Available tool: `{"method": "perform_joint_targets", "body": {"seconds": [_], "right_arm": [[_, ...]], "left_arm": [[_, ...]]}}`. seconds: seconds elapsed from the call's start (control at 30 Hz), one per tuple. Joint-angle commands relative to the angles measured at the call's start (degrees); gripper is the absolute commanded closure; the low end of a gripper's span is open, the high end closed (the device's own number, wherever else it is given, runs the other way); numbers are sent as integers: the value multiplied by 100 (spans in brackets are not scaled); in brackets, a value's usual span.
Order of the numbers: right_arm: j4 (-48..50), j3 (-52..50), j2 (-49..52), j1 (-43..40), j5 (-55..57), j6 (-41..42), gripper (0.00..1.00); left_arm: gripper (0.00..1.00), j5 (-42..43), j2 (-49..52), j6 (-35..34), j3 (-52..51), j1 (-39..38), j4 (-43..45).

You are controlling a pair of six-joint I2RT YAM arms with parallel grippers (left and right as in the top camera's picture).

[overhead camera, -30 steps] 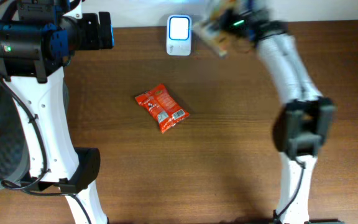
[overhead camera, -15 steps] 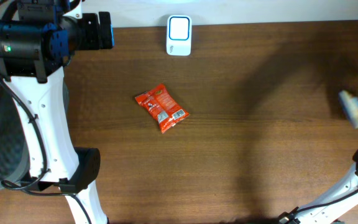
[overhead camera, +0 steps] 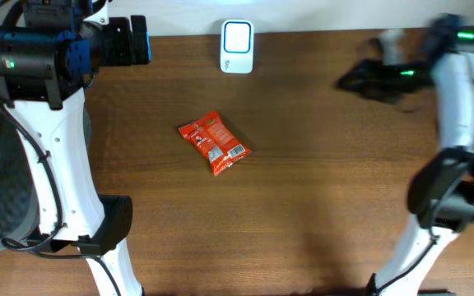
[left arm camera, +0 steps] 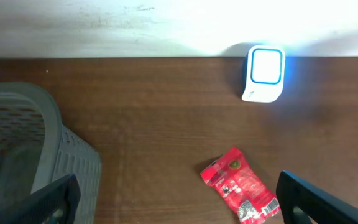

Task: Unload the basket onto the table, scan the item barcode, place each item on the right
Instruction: 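Grasp red snack bag with right gripper and lift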

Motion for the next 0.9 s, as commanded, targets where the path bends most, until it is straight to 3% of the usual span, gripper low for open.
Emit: {"method": "perform_joint_targets", "body": {"seconds": [0.0, 0.03, 0.23, 0.37, 0.47, 0.5, 0.53, 0.57, 0.7, 0.73, 0.8, 0.87], "right_arm": [[247, -382, 160, 1231, 988, -887, 1], [496, -531, 299, 1827, 1003, -883, 1], [1884, -761, 955, 3047, 938, -37, 1], [2514, -763, 1241, 3373, 960, 153, 1], [3178, -765, 1473, 3366, 966, 955, 2], [3327, -765, 1543, 3368, 966, 1268, 9], [3412, -765, 1593, 3373, 966, 1587, 24], [3423, -765, 1670, 3379, 968, 1788, 30], [3126, -767, 1781, 3377, 1370, 1840, 39], [3034, -767, 1781, 3377, 1392, 1840, 50], [2822, -758, 1775, 3357, 1390, 1971, 80], [2717, -699, 1773, 3283, 1390, 2031, 96]], "left_arm": [[1, -22, -55, -9, 39, 13, -2], [1, -22, -55, -9, 39, 13, -2], [1, -22, -55, -9, 39, 13, -2], [1, -22, -55, -9, 39, 13, -2], [1, -22, -55, -9, 39, 13, -2], [1, -22, -55, -9, 39, 13, -2], [1, -22, -55, -9, 39, 13, -2], [1, -22, -55, -9, 39, 13, -2], [1, -22, -55, -9, 39, 13, -2], [1, -22, -55, -9, 39, 13, -2], [1, -22, -55, -9, 39, 13, -2], [1, -22, -55, -9, 39, 13, -2]]}}
